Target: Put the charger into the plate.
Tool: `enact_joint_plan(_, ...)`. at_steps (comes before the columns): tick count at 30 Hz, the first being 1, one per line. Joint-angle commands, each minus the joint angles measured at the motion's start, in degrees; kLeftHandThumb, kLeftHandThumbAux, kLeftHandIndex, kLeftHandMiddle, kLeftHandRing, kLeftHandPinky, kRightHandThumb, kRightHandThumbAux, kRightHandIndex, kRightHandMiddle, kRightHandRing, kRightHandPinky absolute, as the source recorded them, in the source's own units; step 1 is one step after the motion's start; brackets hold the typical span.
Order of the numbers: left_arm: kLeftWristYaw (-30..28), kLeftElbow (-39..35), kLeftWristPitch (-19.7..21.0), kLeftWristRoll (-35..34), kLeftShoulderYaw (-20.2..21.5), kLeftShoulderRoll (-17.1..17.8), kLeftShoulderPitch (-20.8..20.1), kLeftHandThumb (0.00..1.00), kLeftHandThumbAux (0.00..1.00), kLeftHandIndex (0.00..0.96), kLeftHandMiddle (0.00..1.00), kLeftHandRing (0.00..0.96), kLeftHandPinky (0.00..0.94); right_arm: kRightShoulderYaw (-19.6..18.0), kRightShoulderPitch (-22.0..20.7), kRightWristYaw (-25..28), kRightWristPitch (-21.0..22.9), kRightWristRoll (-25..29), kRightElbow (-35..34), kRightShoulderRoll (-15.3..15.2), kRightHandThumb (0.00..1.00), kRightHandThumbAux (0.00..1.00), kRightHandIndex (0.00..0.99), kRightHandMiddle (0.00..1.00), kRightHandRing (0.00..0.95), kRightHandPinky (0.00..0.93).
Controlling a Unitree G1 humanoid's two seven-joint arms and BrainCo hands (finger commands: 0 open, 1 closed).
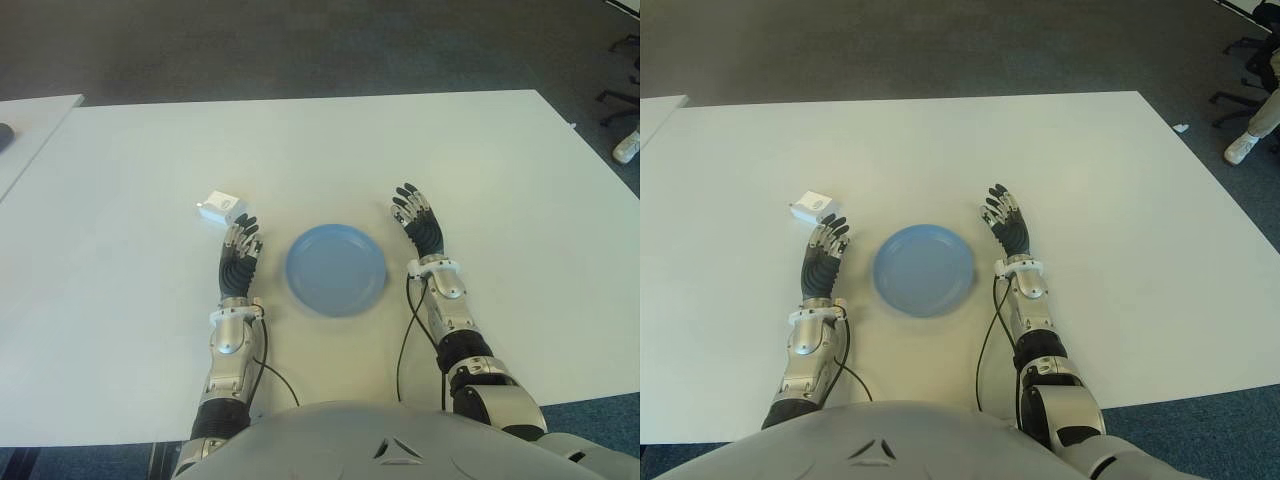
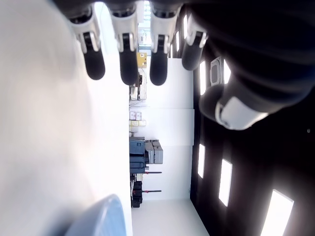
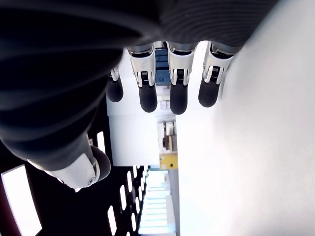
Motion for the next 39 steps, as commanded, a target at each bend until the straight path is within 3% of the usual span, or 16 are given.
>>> enact_joint_plan(1, -0.6, 0.3, 0.7, -0.1, -0.2, 0.0, 0.7, 0.315, 0.579, 0.148, 0.188, 0.182, 0.187, 0.0, 4.9, -0.2, 5.3, -0.4, 6.5, 0.6, 0.303, 0.661, 0.101, 0.147, 0.143, 0.183)
enact_joint_plan(14, 1.5, -1.7, 0.6, 2.6, -0.2, 0.3, 1.0, 0.300, 0.551, 0.146, 0.183, 0.177, 0.189, 0.0, 4.7, -0.3, 4.6, -0.5, 7.3, 0.7, 0.304, 0.669, 0.090, 0.152, 0.142, 0.160)
enact_joint_plan(18, 4.1, -4.4, -0.6, 7.7, -0.8, 1.0, 2.0, 0.294, 0.539, 0.140, 0.169, 0.160, 0.172, -0.1, 4.6, -0.4, 4.6, -0.4, 7.5, 0.8, 0.309, 0.671, 0.090, 0.151, 0.142, 0.170)
enact_joint_plan(22, 10.4, -7.7, -2.1, 19.4, -1.5, 3.7, 3.5, 0.257, 0.521, 0.137, 0.149, 0.138, 0.154, -0.1, 4.4, -0.4, 4.7, -0.5, 7.8, 0.8, 0.306, 0.668, 0.094, 0.153, 0.151, 0.194)
enact_joint_plan(28, 18.3, -9.9, -3.1, 30.3, -2.2, 6.8, 3.6, 0.228, 0.499, 0.133, 0.130, 0.132, 0.175, -0.1, 4.3, -0.4, 4.6, -0.5, 8.3, 0.8, 0.307, 0.670, 0.095, 0.151, 0.149, 0.172)
enact_joint_plan(34, 25.8, -13.8, -0.5, 43.2, -3.1, 11.9, 3.1, 0.200, 0.488, 0.109, 0.121, 0.137, 0.175, 0.0, 4.0, -0.8, 4.0, -0.8, 9.3, 0.8, 0.302, 0.674, 0.097, 0.149, 0.148, 0.195)
enact_joint_plan(39, 28.5, -15.2, 1.6, 47.6, -4.1, 14.4, 2.3, 0.199, 0.461, 0.098, 0.116, 0.127, 0.138, 0.0, 3.6, -0.9, 3.8, -0.8, 10.1, 0.9, 0.296, 0.676, 0.098, 0.150, 0.155, 0.203)
